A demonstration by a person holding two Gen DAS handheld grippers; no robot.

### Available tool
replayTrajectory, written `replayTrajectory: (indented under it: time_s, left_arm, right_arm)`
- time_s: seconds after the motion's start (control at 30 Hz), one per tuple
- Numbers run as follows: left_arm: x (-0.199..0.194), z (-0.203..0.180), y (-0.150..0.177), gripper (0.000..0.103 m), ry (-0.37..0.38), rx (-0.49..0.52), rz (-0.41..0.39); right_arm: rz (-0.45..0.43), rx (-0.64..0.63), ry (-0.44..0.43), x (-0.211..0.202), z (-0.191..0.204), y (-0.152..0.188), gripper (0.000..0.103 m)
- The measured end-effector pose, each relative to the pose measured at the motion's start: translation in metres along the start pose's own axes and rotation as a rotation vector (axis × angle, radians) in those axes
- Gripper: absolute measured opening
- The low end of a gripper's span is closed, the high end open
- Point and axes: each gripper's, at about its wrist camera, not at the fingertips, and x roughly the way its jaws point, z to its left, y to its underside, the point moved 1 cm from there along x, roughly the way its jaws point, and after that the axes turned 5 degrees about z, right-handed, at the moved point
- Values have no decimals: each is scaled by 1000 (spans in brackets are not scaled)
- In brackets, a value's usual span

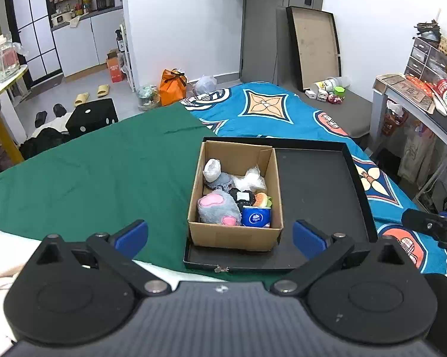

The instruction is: Organize soft objects

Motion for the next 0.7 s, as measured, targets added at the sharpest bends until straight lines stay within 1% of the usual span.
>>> replayTrajectory:
  time_s: [0.13, 0.23, 0.43, 0.53, 0.7]
  left_arm:
    - [-15, -3, 4, 103, -8, 4, -17]
    - [-23, -4, 6, 103, -12, 9, -24]
    - [-38, -6, 12, 103, 2, 7, -29]
    - [-47, -7, 15, 103, -16, 22, -41]
    - [-61, -6, 20, 103, -18, 25, -55]
  right_arm:
    - [5, -6, 13, -11, -1, 2, 103]
    - [3, -13, -6, -19, -1, 4, 103]
    - [10, -13, 4, -33, -2, 7, 103]
    - [11, -16, 3, -41, -2, 7, 103]
    - [-5, -56, 23, -54, 4, 10, 103]
